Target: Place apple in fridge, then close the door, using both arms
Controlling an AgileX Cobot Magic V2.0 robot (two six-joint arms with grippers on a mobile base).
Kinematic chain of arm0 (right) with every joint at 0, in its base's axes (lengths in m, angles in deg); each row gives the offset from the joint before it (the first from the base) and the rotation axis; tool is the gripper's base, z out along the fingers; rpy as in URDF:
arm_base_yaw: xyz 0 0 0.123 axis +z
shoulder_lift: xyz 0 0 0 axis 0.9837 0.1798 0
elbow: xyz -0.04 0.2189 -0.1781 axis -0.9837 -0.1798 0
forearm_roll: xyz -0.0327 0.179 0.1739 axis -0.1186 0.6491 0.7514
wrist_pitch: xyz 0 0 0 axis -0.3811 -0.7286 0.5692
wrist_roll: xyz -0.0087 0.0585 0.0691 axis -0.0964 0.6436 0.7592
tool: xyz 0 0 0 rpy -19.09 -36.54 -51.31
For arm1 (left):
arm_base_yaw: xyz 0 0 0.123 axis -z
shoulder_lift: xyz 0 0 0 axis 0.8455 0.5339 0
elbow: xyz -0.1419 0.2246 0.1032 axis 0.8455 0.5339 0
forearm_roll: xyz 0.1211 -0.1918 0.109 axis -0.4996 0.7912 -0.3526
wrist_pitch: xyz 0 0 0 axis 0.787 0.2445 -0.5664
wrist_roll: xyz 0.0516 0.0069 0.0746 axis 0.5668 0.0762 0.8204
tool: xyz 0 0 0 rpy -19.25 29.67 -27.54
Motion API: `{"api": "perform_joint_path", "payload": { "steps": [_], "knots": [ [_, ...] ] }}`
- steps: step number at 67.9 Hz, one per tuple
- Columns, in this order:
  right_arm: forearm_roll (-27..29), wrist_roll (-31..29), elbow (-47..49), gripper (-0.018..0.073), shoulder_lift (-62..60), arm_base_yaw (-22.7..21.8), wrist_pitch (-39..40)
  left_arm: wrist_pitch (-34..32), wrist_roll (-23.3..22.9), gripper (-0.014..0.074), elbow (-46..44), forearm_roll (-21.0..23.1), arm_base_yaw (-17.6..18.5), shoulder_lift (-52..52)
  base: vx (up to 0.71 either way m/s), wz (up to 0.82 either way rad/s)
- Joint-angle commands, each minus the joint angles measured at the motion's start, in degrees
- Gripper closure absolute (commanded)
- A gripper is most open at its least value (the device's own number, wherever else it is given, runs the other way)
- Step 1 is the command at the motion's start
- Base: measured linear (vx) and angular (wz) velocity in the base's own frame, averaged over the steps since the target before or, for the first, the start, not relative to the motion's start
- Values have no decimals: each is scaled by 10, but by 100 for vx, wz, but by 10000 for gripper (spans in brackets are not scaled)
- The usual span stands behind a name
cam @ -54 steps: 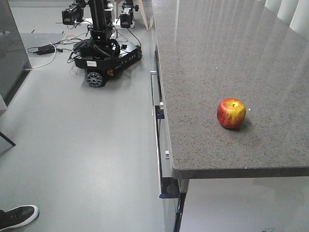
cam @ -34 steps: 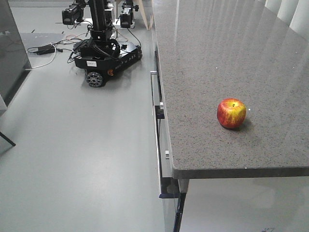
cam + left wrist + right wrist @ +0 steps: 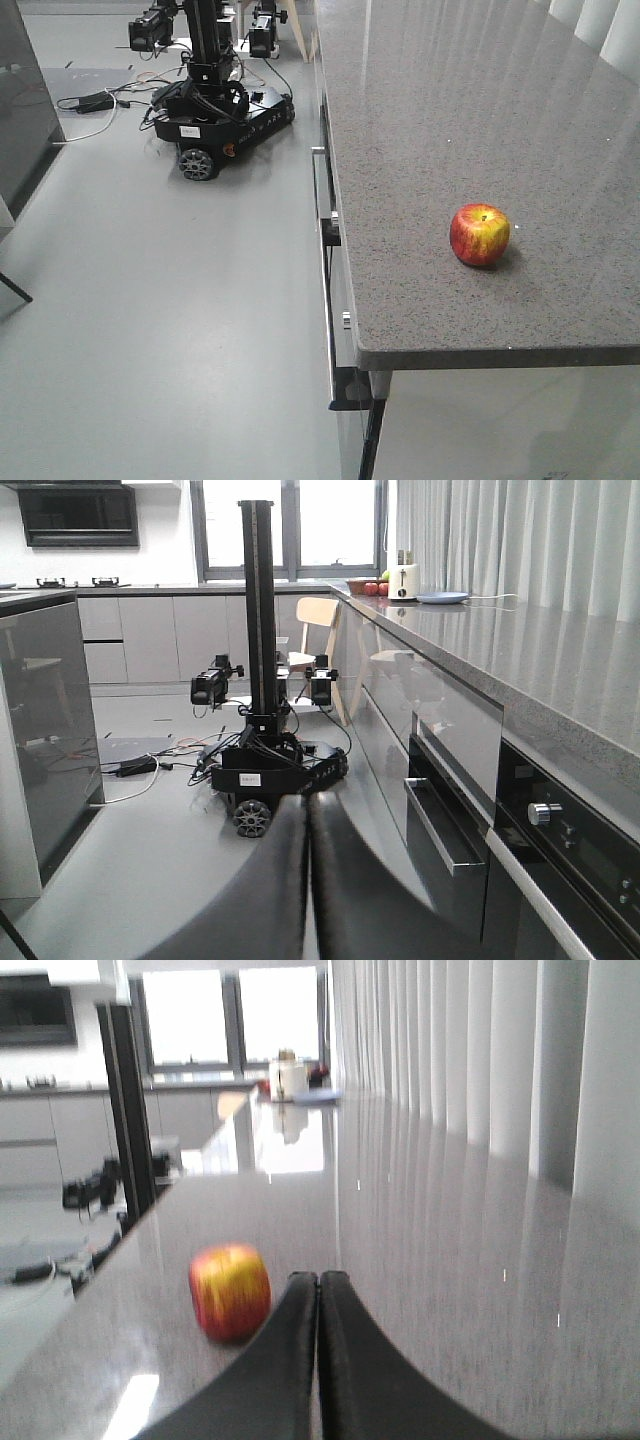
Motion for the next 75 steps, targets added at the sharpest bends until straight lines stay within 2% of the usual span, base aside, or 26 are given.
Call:
{"api": "perform_joint_path", "payload": {
  "steps": [1,18,27,37,51,58,62,75],
  "knots": [
    [0,-18,80,561,33,-3,-1,-44,-5,602,16,2,0,-9,0,0],
    [1,-37,245,561,151,-3,-137,-44,-5,602,16,2,0,-9,0,0],
    [23,-37,314,561,222,-3,-219,-44,-5,602,16,2,0,-9,0,0],
    [51,-38,340,561,269,-3,-266,-44,-5,602,16,2,0,-9,0,0],
    [40,-55,368,538,339,-3,-339,-44,-5,602,16,2,0,-9,0,0],
    [39,-59,384,457,383,-3,-360,-44,-5,602,16,2,0,-9,0,0],
    [39,-59,390,376,404,-3,-361,-44,-5,602,16,2,0,-9,0,0],
    [40,-59,411,0,470,-3,-360,-44,-5,602,16,2,0,-9,0,0]
  ]
}}
